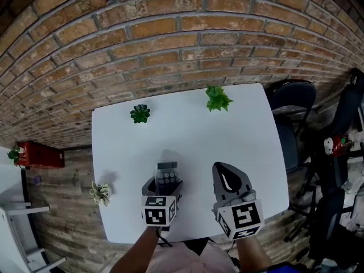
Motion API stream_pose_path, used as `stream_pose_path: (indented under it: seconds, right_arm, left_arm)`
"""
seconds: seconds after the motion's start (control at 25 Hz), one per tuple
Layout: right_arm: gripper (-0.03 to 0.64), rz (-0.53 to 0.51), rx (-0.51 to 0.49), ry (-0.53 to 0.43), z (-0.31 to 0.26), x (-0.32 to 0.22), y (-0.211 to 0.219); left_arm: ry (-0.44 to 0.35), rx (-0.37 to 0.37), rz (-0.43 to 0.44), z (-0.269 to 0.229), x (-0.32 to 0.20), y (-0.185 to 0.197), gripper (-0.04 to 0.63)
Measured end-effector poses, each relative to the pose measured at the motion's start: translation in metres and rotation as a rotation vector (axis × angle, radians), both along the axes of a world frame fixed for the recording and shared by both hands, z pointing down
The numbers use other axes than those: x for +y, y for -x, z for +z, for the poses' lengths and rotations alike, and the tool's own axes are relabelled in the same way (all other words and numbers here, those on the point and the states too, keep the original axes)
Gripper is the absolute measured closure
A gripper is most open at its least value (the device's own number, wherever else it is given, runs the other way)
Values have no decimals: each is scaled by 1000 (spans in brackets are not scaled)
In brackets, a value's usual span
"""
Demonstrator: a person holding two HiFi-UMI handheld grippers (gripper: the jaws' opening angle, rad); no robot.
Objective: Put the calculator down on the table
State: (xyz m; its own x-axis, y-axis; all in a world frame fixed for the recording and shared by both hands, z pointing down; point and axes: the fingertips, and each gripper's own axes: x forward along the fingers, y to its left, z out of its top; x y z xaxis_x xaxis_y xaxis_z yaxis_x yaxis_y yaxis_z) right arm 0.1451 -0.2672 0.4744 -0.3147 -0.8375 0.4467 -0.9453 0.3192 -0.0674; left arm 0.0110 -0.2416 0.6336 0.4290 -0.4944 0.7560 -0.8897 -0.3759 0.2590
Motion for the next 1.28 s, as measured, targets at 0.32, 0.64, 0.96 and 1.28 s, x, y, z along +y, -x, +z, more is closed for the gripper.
stream_pose_path:
  seconds: [0.32,0.64,0.96,1.28]
  right_arm:
    - [614,1,-26,10,0,2,4]
    - [614,-11,-26,2,-2,5,8]
    - [614,-41,-30,-48,-21,6,16]
    - [614,-83,-37,-195,-80,16,27]
  left_arm:
    - [23,-31,-2,2,3,8,199]
    - [-11,-73,5,-3,3,14,184]
    - [-218,30,-87,-77,-9,20,184]
    - [-631,133,-153,-233,-11,29,187]
